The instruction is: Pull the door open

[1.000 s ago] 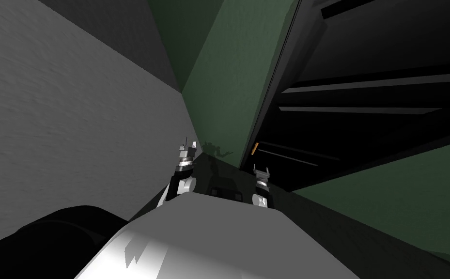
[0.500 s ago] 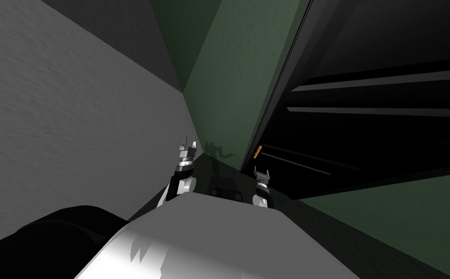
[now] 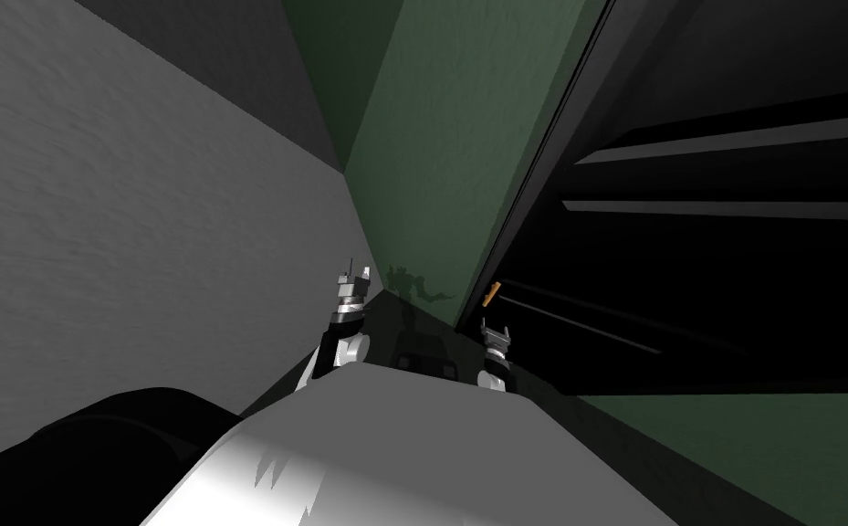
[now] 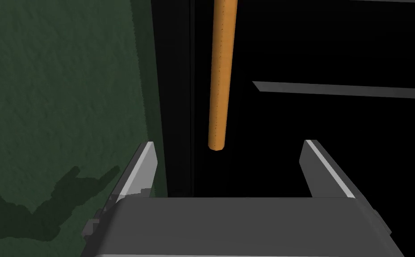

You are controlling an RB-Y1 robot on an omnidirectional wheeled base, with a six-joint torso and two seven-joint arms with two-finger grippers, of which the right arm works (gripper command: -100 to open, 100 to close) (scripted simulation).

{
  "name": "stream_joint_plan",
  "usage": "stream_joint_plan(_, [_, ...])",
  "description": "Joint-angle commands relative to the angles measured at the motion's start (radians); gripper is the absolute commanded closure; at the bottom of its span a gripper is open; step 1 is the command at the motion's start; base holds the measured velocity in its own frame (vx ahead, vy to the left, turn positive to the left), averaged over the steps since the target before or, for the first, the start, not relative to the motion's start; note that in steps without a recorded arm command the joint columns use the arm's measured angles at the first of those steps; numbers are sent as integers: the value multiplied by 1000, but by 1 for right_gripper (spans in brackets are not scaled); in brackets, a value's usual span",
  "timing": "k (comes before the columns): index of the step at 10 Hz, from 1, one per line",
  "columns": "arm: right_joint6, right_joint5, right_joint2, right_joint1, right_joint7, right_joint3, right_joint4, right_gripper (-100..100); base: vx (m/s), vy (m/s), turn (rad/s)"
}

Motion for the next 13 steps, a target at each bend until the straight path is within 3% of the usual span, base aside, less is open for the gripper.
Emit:
stream_joint_plan(1, [-10,-19,-5,-9,-27,5,31,-100,116,-23,73])
stream_joint_plan(5, [-33,-68,-17,-29,-90,21,107,-100,132,-48,70])
stream_joint_plan(6, [-33,-58,-13,-28,-80,20,102,-100,62,-27,19])
stream_joint_plan(13, [-50,-77,-123,-21,-229,-8,184,-100,170,-13,68])
